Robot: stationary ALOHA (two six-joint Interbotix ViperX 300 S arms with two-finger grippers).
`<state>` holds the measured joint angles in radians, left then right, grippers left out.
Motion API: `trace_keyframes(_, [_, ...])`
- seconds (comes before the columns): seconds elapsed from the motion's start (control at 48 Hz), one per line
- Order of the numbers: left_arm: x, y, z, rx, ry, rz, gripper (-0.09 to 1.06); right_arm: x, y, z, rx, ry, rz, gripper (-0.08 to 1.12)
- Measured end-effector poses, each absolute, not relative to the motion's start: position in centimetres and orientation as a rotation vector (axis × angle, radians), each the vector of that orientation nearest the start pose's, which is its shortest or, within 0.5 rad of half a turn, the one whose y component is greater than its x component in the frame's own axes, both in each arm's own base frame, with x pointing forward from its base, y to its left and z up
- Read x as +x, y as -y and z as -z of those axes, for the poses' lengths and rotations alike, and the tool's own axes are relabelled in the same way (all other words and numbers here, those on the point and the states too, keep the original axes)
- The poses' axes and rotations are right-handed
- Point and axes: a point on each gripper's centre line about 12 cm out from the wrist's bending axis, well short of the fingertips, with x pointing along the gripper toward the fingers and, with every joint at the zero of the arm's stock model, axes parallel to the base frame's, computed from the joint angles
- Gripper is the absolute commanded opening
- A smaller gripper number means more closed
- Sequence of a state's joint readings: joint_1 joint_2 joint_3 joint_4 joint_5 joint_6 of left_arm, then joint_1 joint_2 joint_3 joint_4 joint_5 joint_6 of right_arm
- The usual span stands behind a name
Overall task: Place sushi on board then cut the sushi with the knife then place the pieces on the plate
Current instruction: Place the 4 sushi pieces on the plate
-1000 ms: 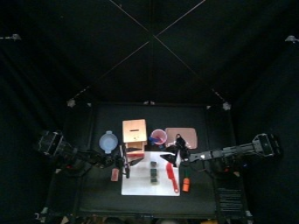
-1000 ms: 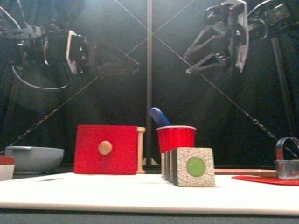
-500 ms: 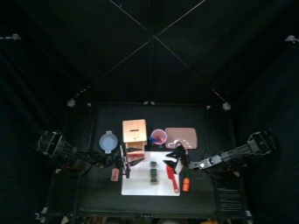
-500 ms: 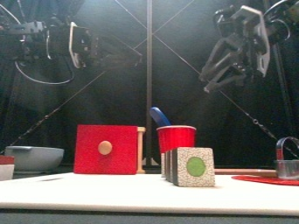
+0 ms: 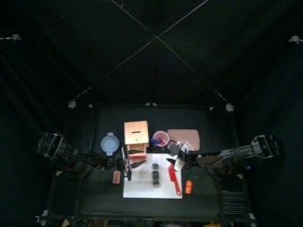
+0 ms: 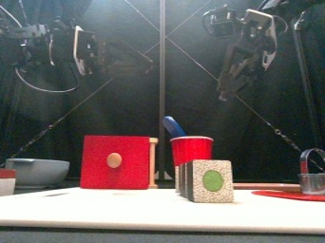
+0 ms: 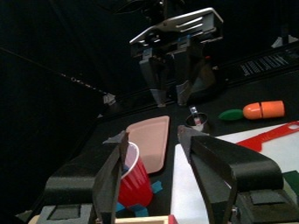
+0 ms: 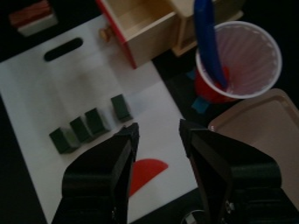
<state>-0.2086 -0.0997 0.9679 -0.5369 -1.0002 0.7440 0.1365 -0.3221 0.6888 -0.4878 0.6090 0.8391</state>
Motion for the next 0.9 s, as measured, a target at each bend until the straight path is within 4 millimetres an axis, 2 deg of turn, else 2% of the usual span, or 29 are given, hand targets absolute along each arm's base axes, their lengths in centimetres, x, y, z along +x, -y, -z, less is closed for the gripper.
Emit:
trace_keyframes(0.146, [33.3, 1.8, -20.9, 0.411, 0.004, -0.247, 0.86, 31.1, -0.5, -21.7, 0.246, -0.983, 0.384, 0.8])
trace_keyframes(0.333, [33.3, 1.8, -20.9, 0.411, 0.004, -0.247, 0.86, 30.4, 0.3, -20.7, 0.25, -1.12, 0.488, 0.8])
trace_keyframes(0.646, [33.2, 1.8, -20.7, 0.414, -0.002, -0.245, 0.86, 30.2, -0.3, -18.4, 0.335, -1.264, 0.518, 0.8])
trace_keyframes(0.729, [33.2, 1.8, -20.5, 0.415, -0.006, -0.244, 0.86, 30.9, -0.6, -18.3, 0.345, -1.244, 0.487, 0.8])
trace_keyframes(0.896, [33.1, 1.7, -20.4, 0.415, -0.009, -0.244, 0.86, 33.7, -1.2, -19.9, 0.303, -1.117, 0.344, 0.8])
